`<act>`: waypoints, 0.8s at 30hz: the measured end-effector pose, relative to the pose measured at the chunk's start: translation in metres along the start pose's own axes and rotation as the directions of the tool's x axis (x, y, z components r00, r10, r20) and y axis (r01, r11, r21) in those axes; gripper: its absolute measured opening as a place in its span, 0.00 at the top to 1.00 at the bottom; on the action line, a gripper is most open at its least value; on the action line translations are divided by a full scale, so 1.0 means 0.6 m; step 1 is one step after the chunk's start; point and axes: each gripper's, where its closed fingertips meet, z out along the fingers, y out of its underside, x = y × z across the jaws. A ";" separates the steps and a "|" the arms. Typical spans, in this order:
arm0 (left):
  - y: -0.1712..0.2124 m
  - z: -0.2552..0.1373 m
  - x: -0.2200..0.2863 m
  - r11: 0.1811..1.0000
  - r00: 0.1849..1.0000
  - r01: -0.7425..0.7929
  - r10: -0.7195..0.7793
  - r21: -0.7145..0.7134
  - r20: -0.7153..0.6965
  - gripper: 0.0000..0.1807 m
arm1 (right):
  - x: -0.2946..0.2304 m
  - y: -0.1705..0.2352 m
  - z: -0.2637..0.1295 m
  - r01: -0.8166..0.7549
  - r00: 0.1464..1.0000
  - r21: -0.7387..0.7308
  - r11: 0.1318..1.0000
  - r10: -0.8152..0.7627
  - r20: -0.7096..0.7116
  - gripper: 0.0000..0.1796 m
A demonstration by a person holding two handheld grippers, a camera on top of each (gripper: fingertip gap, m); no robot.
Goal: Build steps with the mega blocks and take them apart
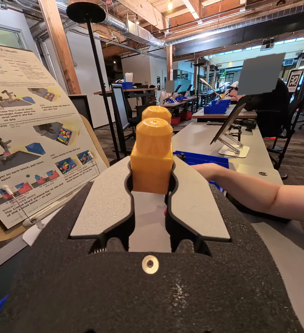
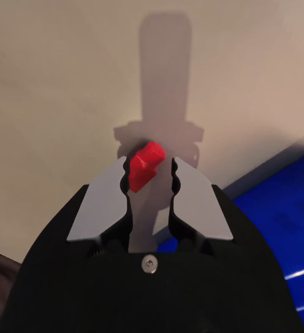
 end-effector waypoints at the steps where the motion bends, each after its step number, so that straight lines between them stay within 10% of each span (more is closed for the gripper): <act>1: -0.001 0.000 0.003 1.000 1.000 0.012 -0.012 0.004 -0.014 0.80 | -0.003 0.002 0.002 -0.005 1.000 -0.017 1.000 0.005 -0.007 0.75; 24: 0.037 0.018 0.015 0.995 0.999 0.018 -0.023 -0.096 -0.049 0.80 | 0.021 0.054 0.029 0.046 0.998 -0.199 0.979 -0.054 -0.034 0.78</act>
